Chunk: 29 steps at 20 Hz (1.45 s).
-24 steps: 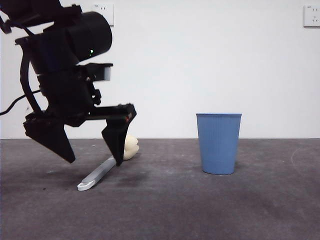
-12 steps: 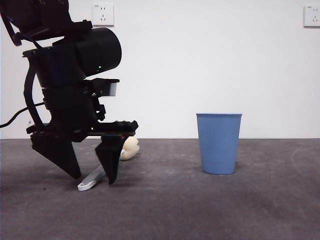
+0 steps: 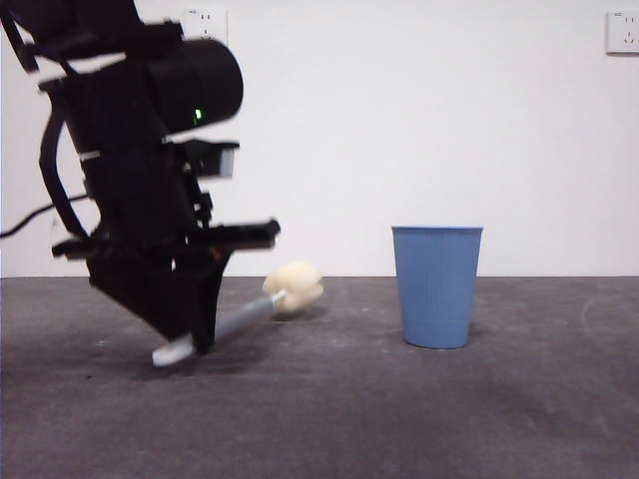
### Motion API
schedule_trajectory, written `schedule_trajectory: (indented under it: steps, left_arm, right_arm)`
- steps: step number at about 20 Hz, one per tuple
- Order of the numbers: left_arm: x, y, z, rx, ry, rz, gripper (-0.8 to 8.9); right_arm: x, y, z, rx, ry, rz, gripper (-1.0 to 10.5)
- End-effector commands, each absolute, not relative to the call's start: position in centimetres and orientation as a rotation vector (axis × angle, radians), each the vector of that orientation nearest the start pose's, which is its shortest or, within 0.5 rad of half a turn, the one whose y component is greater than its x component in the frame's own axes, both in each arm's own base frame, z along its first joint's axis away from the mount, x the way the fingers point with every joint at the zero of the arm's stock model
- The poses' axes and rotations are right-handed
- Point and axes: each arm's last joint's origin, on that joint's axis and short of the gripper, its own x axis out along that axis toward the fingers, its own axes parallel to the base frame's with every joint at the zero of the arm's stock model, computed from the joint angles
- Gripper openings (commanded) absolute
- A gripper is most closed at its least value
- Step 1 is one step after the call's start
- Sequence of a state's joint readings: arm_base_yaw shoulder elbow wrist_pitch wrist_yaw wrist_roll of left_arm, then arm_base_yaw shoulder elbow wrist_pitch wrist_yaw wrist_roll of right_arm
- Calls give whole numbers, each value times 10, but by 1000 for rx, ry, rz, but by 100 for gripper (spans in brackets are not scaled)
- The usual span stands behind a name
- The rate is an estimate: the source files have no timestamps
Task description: Pick up the cup brush,pick up the cup,insert the brush into the cup,clean the cup,put the cup brush back,put the cup back to the fixed position on the table
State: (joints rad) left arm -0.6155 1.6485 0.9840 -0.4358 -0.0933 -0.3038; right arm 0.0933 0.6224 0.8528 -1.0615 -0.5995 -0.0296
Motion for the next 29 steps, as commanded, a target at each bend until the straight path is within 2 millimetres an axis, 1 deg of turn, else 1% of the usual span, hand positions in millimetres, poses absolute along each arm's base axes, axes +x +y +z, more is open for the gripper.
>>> schedule_trajectory:
  steps: [1,3,6,8,9,13,15,18,21,29]
  left_arm:
    - [252,-174,198,124,1035,-333,-9]
    - [242,-167,220,132,989,-358,-9]
    - [221,-153,252,139,934,-393,-9]
    - [206,-143,271,120,895,-414,-9]
    - [199,-138,280,117,868,-421,-9]
    - [176,-121,301,110,818,-435,-9]
    - [168,-116,306,111,812,-436,-9]
    - [161,-111,309,115,819,-435,-9]
    - [159,-109,308,131,840,-434,-9]
    - [158,-109,307,142,842,-438,-9]
  right_arm:
    - [100,26,304,197,816,662,653]
    - [112,28,305,188,781,667,653]
    - [138,32,305,166,710,661,653]
    - [155,40,293,153,695,654,653]
    - [162,47,284,134,699,654,653]
    - [183,76,250,36,663,595,653]
    - [192,89,237,13,639,562,653]
    - [203,101,219,-21,623,514,653]
    - [215,106,201,-34,615,479,653]
    - [247,120,169,-43,549,488,653]
